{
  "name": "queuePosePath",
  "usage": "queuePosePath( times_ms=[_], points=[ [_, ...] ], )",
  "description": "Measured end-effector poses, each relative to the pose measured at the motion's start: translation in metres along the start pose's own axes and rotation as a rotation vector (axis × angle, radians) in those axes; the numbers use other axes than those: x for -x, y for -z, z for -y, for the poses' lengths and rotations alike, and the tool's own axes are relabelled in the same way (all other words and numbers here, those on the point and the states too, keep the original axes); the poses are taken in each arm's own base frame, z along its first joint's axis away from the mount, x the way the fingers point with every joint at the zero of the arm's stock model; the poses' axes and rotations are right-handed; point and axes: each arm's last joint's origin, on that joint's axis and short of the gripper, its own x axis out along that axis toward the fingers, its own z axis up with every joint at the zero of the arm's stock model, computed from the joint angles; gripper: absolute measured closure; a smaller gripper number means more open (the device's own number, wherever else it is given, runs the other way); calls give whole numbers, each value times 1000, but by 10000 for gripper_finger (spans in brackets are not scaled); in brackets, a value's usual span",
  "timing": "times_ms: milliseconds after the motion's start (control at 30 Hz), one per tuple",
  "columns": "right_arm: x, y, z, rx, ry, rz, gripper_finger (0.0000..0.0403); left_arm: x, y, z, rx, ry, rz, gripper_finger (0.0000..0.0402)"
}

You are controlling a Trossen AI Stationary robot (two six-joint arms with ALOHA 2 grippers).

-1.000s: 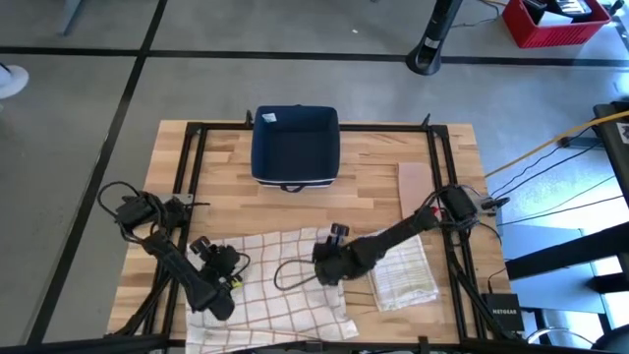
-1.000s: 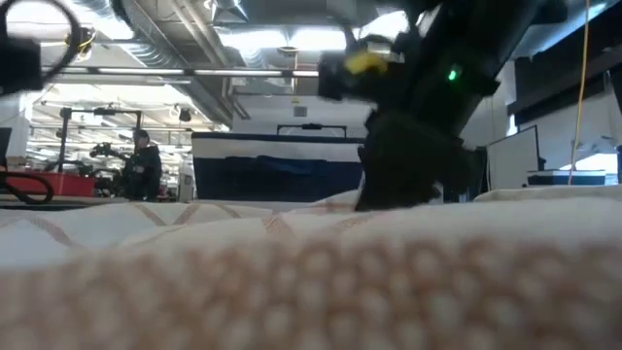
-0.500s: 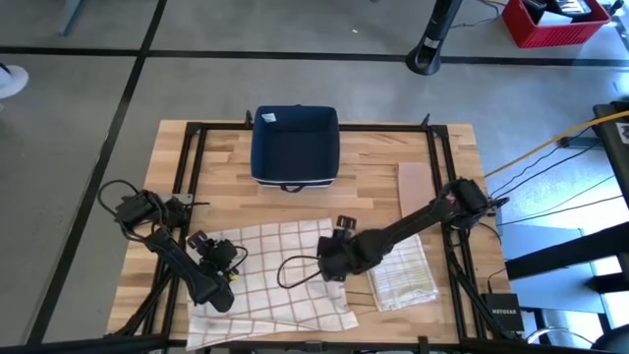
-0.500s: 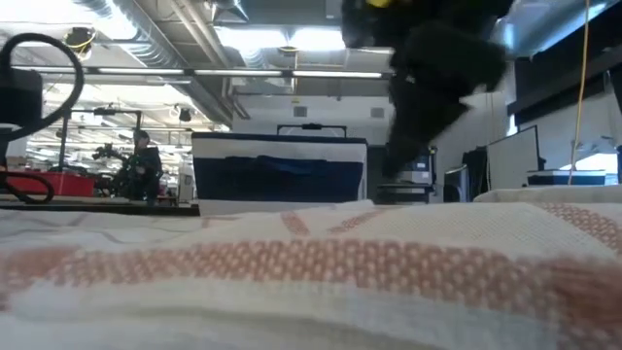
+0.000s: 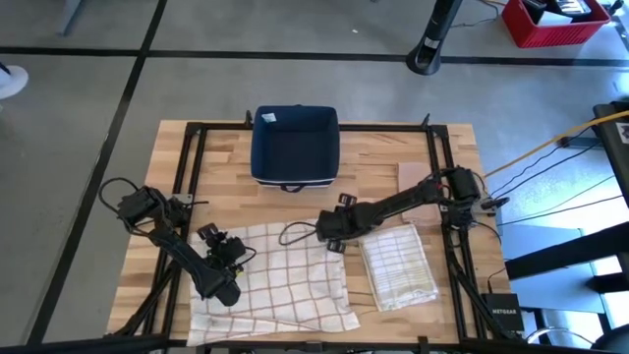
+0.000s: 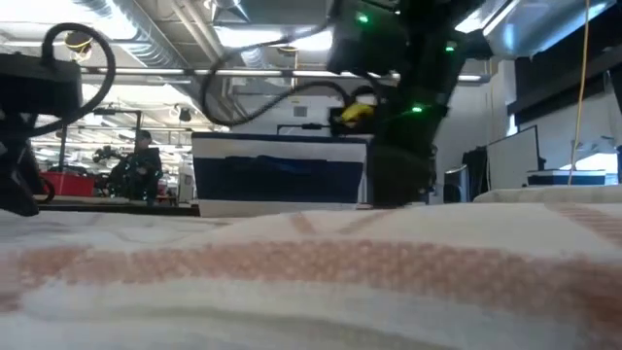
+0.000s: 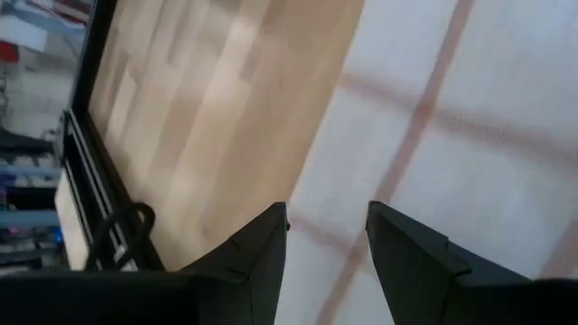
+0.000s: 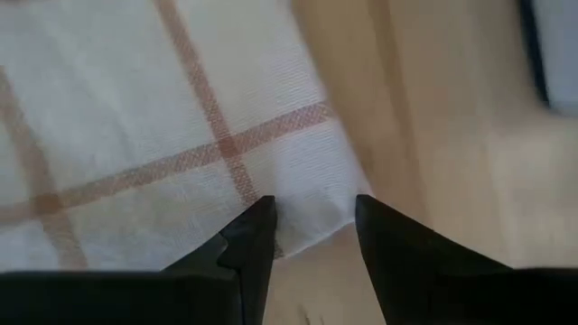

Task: Fold towel
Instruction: Fold the white with brown pattern towel on the table

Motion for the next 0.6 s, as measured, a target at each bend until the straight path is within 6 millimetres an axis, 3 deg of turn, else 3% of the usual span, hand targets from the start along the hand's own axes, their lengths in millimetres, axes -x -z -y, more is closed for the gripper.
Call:
queuePosePath(
  times_ms=[167,300,433,600],
  points=[
    [-7,19,28,74,298,-140,244,-6,-9,-3,-38,-22,-11,254],
    [0,16,49,63,428,-140,244,-7,-19,-6,-62,-37,-33,253],
    [26,12,53,3,299,-99,244,5,-30,-9,-69,-56,-39,254],
    [82,19,17,24,-91,-20,244,45,-44,-1,-88,62,13,253]
  ],
)
